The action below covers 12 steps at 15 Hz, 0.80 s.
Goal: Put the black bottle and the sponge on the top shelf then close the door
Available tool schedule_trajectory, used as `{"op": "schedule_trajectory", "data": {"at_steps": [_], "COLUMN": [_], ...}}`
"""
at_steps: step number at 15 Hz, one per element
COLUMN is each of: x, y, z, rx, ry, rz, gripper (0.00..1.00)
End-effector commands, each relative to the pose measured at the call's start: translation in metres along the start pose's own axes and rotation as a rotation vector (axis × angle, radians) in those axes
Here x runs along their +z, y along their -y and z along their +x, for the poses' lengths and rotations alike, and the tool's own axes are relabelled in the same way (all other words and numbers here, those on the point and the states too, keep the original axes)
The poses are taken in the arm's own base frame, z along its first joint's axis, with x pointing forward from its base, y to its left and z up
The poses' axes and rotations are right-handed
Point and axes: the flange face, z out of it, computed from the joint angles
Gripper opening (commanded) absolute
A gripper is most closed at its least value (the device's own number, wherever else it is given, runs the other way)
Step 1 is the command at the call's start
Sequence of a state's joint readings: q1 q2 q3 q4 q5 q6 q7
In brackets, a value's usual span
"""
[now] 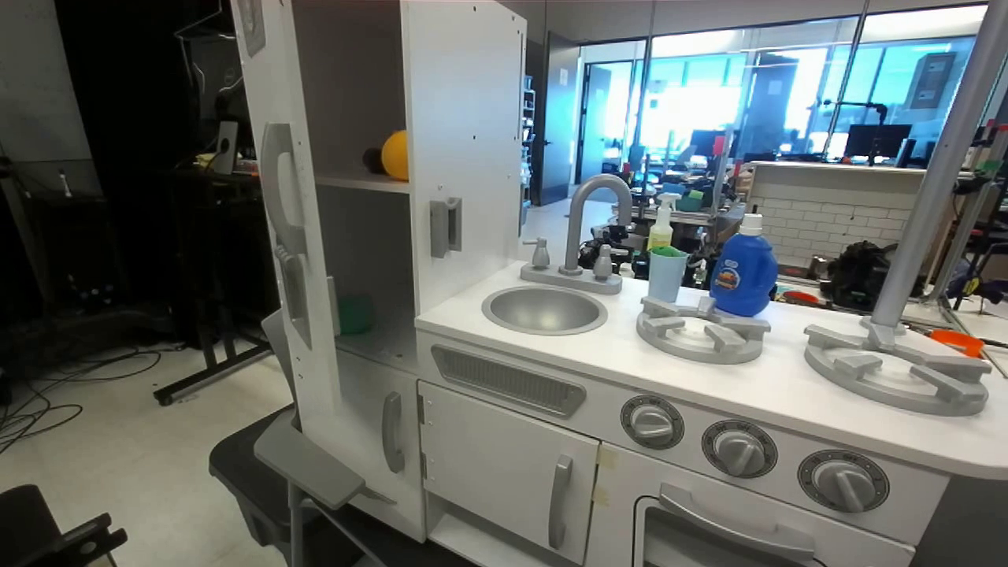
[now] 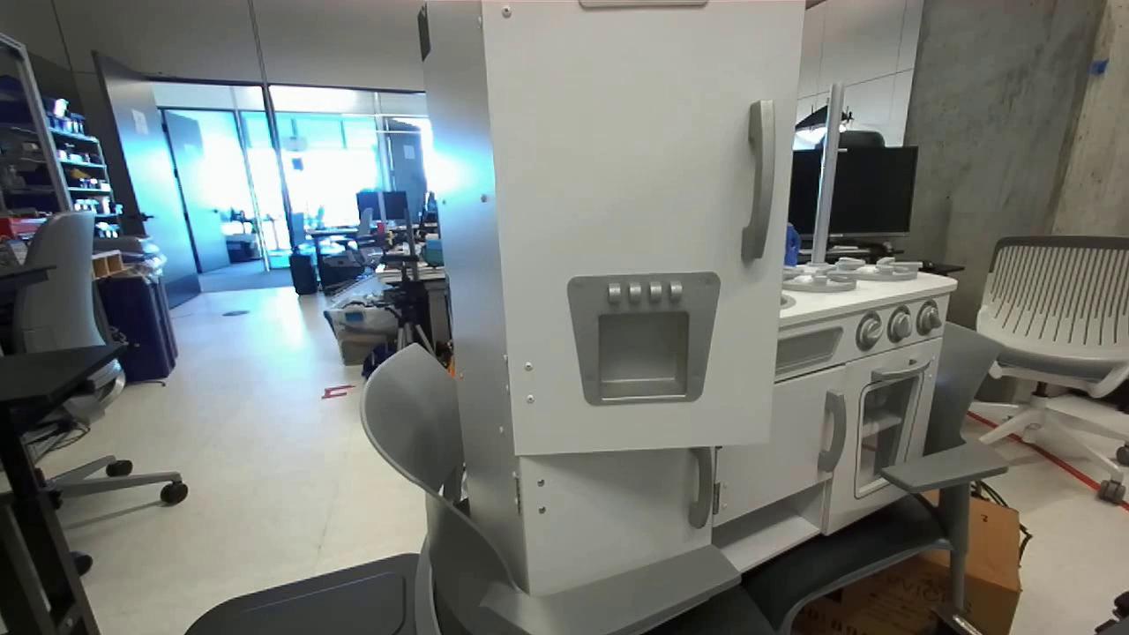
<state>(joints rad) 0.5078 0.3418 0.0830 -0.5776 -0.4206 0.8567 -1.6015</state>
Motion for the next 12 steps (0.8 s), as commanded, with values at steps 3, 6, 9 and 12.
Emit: {"op": "schedule_trajectory", "data": {"at_steps": [3,6,9,12], "x": [0.055,0.090,0.117,0.137], "y": [-0.046,-0.057,-0.058,-0.056], "z": [0.021,0.044,0.059,0.065], "rx": [0.302,0.477,0.652,0.820], "ry": [-0.016,-0.029,-0.050,-0.080], "rz": [0.075,0.138,0.172,0.171], "gripper": [1.00,1.00,1.00,1.00]}}
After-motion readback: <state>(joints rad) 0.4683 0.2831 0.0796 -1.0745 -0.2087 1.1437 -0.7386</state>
